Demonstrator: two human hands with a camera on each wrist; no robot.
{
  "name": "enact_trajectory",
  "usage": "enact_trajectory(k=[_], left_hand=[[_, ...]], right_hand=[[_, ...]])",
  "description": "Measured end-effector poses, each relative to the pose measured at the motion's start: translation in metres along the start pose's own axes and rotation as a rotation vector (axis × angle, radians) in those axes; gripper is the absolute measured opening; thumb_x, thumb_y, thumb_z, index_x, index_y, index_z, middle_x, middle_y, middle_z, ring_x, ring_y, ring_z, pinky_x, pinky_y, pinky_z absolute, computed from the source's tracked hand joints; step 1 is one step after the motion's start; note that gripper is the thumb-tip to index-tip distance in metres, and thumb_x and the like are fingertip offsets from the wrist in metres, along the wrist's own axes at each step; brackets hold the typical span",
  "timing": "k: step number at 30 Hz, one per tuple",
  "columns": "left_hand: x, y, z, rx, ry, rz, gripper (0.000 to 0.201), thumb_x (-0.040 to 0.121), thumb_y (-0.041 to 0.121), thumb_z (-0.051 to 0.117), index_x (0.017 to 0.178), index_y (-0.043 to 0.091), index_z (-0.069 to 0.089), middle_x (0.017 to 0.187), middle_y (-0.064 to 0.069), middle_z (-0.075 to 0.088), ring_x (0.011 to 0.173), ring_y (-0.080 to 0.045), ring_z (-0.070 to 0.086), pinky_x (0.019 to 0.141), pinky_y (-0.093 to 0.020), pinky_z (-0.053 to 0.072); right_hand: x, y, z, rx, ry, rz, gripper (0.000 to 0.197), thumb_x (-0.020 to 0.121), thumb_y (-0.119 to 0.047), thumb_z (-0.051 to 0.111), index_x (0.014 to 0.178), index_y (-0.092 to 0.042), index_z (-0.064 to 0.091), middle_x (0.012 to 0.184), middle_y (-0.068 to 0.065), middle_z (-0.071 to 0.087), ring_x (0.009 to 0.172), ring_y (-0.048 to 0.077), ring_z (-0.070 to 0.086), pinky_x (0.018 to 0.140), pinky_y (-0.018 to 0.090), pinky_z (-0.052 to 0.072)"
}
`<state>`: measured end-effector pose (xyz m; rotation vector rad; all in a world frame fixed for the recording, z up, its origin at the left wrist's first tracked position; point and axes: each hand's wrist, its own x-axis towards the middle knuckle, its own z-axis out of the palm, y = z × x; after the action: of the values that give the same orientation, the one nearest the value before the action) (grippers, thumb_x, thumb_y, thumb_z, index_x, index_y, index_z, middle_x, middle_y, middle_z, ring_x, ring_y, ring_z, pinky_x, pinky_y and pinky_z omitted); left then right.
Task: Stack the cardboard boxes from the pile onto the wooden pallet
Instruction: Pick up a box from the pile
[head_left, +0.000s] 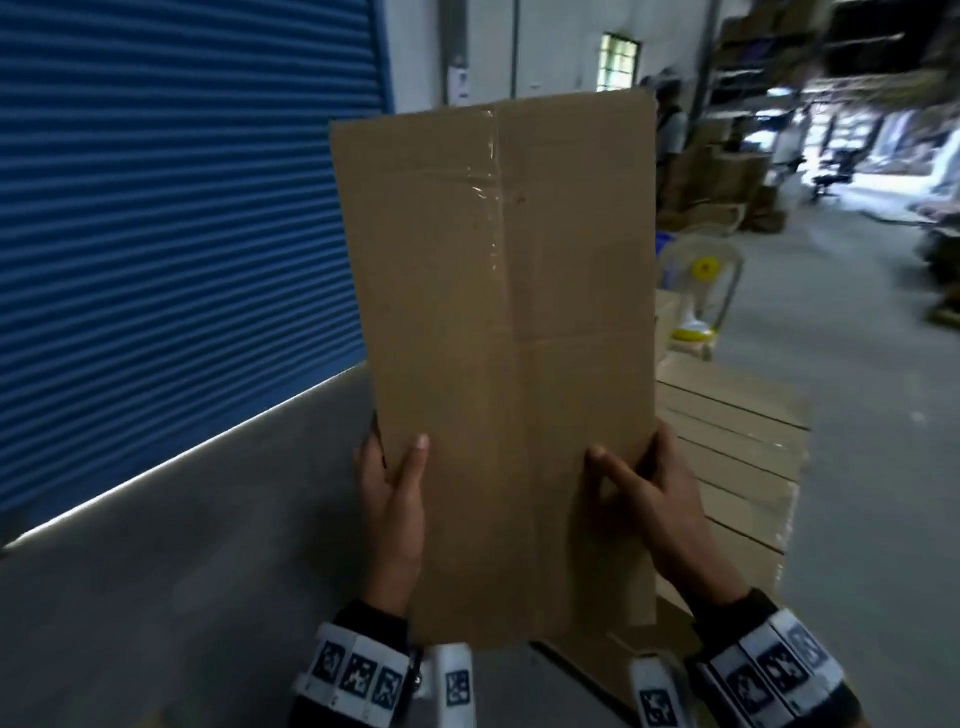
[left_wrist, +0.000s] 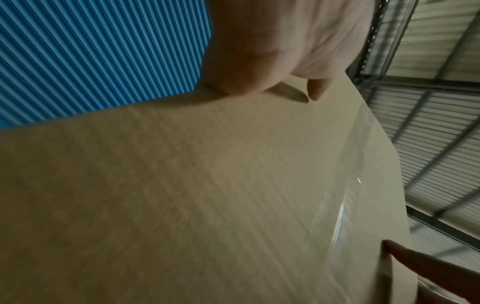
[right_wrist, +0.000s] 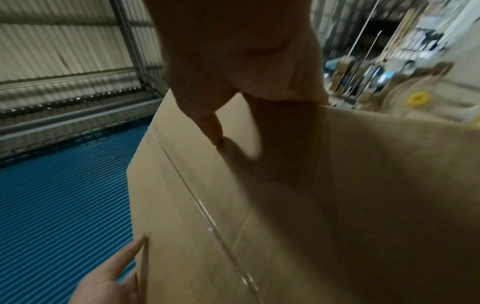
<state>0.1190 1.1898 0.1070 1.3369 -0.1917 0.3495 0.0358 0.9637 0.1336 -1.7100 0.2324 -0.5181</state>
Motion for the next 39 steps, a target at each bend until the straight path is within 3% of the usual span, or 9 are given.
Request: enact_trajectory(k=[3,6,10,15,19,23,29,35,39], left_hand=[[-0.048,-0.006,0.087,-0.053,-0.132,-0.038,0.068,0.08,0.055,0.069,0.141,0.028,0.055,0.138,-0.005,0.058,0.12,-0.019,0.063,0.098,-0.044,0.054],[-0.094,-0.009,0.16,-0.095,-0.233,-0.071,0.059,0.088,0.042,0.069,0.141,0.023,0.054,0.136,-0.006,0.061,0.119,-0.021,0.064,0.095,-0.042,0.056],[-0.138,-0.015,0.242,-0.151,-0.362,-0.097,0.043,0.099,0.015,0.062,0.142,0.016,0.053,0.131,-0.004,0.066,0.118,-0.021,0.065,0.094,-0.038,0.056],[-0.164,-0.032,0.33,-0.154,-0.476,-0.103,0.055,0.092,0.024,0.062,0.146,0.016,0.051,0.135,-0.001,0.065,0.123,-0.021,0.062,0.103,-0.045,0.051],[-0.16,-0.055,0.4,-0.178,-0.513,-0.113,0.047,0.098,0.014,0.058,0.145,0.015,0.052,0.132,0.0,0.067,0.12,-0.017,0.064,0.095,-0.031,0.056],[-0.144,-0.095,0.48,-0.177,-0.496,-0.141,0.052,0.093,0.018,0.062,0.145,0.015,0.053,0.133,-0.001,0.066,0.122,-0.018,0.063,0.101,-0.038,0.053],[-0.109,-0.15,0.619,-0.173,-0.482,-0.24,0.067,0.085,0.027,0.068,0.148,0.03,0.047,0.14,0.002,0.06,0.125,-0.015,0.06,0.105,-0.046,0.051],[-0.076,-0.182,0.725,-0.13,-0.461,-0.226,0.062,0.094,0.013,0.065,0.151,0.022,0.042,0.139,0.001,0.061,0.125,-0.015,0.061,0.105,-0.046,0.052],[-0.045,-0.21,0.785,-0.059,-0.399,-0.204,0.064,0.088,0.019,0.065,0.149,0.018,0.045,0.137,-0.001,0.063,0.124,-0.017,0.062,0.104,-0.046,0.052]], right_hand=[[-0.019,0.01,-0.098,-0.026,0.147,0.03,0.062,0.085,-0.044,0.07,0.138,-0.035,0.041,0.118,-0.022,0.056,0.106,0.004,0.059,0.08,0.027,0.05],[-0.033,0.018,-0.185,-0.054,0.25,0.092,0.049,0.088,-0.043,0.069,0.128,-0.042,0.041,0.11,-0.025,0.054,0.101,0.004,0.057,0.079,0.03,0.052],[-0.035,0.032,-0.286,-0.005,0.37,0.25,0.045,0.089,-0.031,0.071,0.122,-0.029,0.042,0.114,0.002,0.061,0.098,0.022,0.064,0.075,0.038,0.057],[-0.029,0.058,-0.375,0.06,0.35,0.31,0.048,0.09,-0.009,0.067,0.128,-0.022,0.039,0.115,0.007,0.059,0.095,0.026,0.063,0.058,0.027,0.054],[-0.005,0.084,-0.428,0.092,0.295,0.29,0.058,0.091,0.0,0.063,0.134,-0.03,0.036,0.117,-0.003,0.06,0.099,0.02,0.062,0.067,0.031,0.056],[0.051,0.108,-0.481,0.076,0.299,0.263,0.061,0.093,-0.008,0.063,0.14,-0.035,0.035,0.121,-0.006,0.056,0.103,0.021,0.059,0.073,0.036,0.055],[0.174,0.13,-0.578,0.042,0.329,0.235,0.067,0.093,-0.005,0.061,0.147,-0.034,0.032,0.122,-0.006,0.054,0.104,0.022,0.057,0.068,0.03,0.049],[0.288,0.163,-0.644,0.071,0.343,0.211,0.067,0.091,-0.001,0.063,0.144,-0.032,0.035,0.118,-0.01,0.055,0.105,0.019,0.057,0.07,0.031,0.049],[0.361,0.203,-0.673,0.125,0.301,0.218,0.063,0.09,-0.001,0.064,0.139,-0.03,0.037,0.117,-0.011,0.056,0.106,0.011,0.056,0.078,0.031,0.052]])
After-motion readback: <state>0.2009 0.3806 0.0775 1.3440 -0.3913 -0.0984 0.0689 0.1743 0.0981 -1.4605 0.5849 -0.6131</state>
